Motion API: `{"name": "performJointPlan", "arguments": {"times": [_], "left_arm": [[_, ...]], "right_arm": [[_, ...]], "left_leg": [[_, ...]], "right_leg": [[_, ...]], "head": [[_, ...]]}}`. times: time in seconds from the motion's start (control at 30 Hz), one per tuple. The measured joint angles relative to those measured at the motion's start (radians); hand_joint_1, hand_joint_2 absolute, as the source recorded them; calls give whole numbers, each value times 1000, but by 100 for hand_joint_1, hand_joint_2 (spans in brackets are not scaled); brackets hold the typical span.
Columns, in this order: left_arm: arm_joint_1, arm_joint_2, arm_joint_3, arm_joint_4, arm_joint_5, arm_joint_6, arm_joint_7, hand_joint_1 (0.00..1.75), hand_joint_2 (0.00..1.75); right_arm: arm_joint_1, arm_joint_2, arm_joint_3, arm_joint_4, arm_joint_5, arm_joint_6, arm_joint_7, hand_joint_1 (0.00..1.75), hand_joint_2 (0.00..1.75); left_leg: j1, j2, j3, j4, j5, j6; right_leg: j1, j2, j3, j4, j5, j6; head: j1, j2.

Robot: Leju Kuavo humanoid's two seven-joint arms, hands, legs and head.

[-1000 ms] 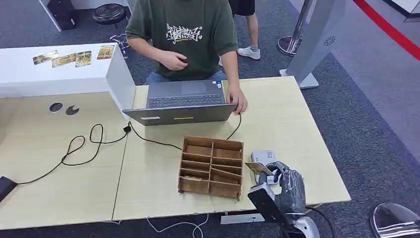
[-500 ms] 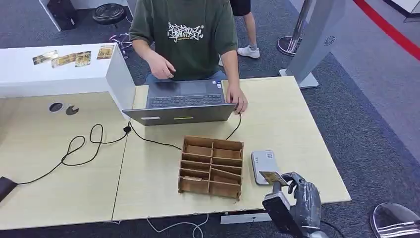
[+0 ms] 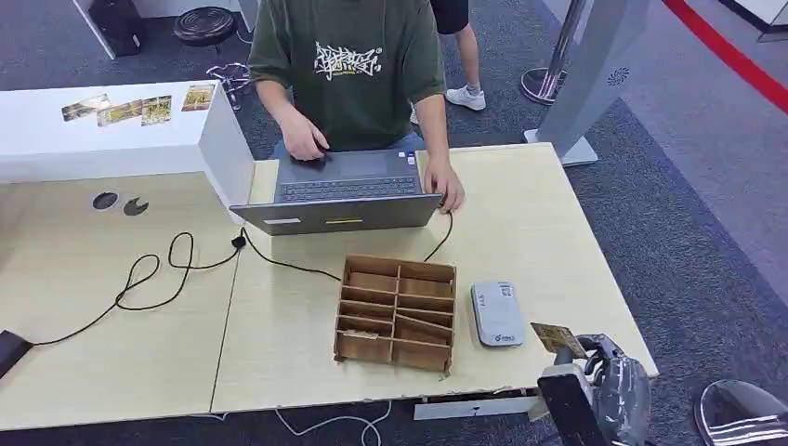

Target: Pass the card to the sensor for recognition and then transmit it.

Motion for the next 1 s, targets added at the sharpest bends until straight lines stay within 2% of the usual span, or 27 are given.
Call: {"name": "performJointPlan", "arguments": {"times": [0.13, 0.4, 0.73, 1.0], "left_arm": [[2, 0, 0, 0, 4, 4, 1, 0, 0], [3, 0, 0, 0, 11, 5, 1, 0, 0], [3, 0, 0, 0, 13, 5, 1, 0, 0], [3, -1, 0, 0, 15, 0, -3, 0, 0]], "right_arm": [[35, 40, -60, -24, 9, 0, -28, 175, 175], [78, 136, -176, -71, -10, 0, -126, 175, 175], [82, 181, -215, -84, -17, 0, -142, 175, 175], [38, 258, -253, -90, -19, 0, -306, 175, 175]], "left_leg": [[0, 0, 0, 0, 0, 0], [0, 1, 0, 0, 0, 0], [0, 1, 0, 0, 0, 0], [0, 1, 0, 0, 0, 0]], "right_leg": [[0, 0, 0, 0, 0, 0], [0, 0, 0, 0, 0, -1], [0, 0, 0, 0, 0, -1], [0, 1, 0, 0, 0, -1]], "head": [[0, 0], [0, 0], [0, 0], [0, 0]]}}
